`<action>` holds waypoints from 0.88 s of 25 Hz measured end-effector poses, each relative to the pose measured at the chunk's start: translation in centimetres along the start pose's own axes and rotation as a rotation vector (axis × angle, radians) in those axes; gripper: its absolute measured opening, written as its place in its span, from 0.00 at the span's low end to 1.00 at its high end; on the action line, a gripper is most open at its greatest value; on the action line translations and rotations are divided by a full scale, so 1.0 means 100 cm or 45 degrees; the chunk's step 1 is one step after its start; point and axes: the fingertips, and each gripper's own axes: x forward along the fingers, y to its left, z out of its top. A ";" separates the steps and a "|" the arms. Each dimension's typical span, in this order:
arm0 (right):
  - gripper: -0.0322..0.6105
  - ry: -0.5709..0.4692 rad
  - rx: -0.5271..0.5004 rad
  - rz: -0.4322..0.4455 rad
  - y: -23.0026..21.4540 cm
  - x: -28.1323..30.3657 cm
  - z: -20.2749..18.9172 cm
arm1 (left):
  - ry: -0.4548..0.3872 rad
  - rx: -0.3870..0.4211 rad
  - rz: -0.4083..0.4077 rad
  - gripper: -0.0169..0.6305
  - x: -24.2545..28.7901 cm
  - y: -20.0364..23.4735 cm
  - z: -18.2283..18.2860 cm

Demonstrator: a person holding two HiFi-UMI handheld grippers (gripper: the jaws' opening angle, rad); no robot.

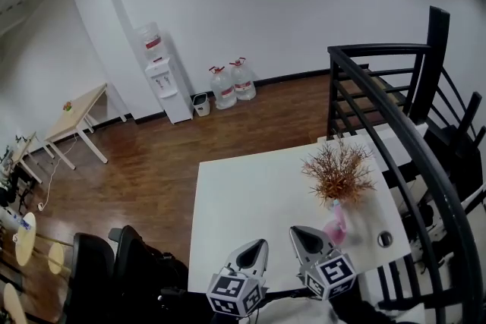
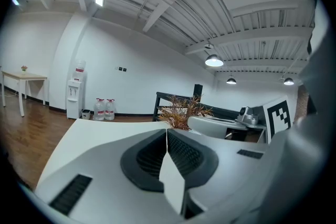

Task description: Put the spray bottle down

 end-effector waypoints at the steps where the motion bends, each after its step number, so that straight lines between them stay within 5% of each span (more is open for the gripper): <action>1: 0.03 -0.003 0.006 0.003 0.000 0.000 0.001 | 0.003 -0.001 0.004 0.01 0.000 0.001 -0.001; 22: 0.03 -0.002 0.016 0.018 0.003 0.004 0.009 | -0.005 0.002 0.005 0.01 0.002 0.003 0.008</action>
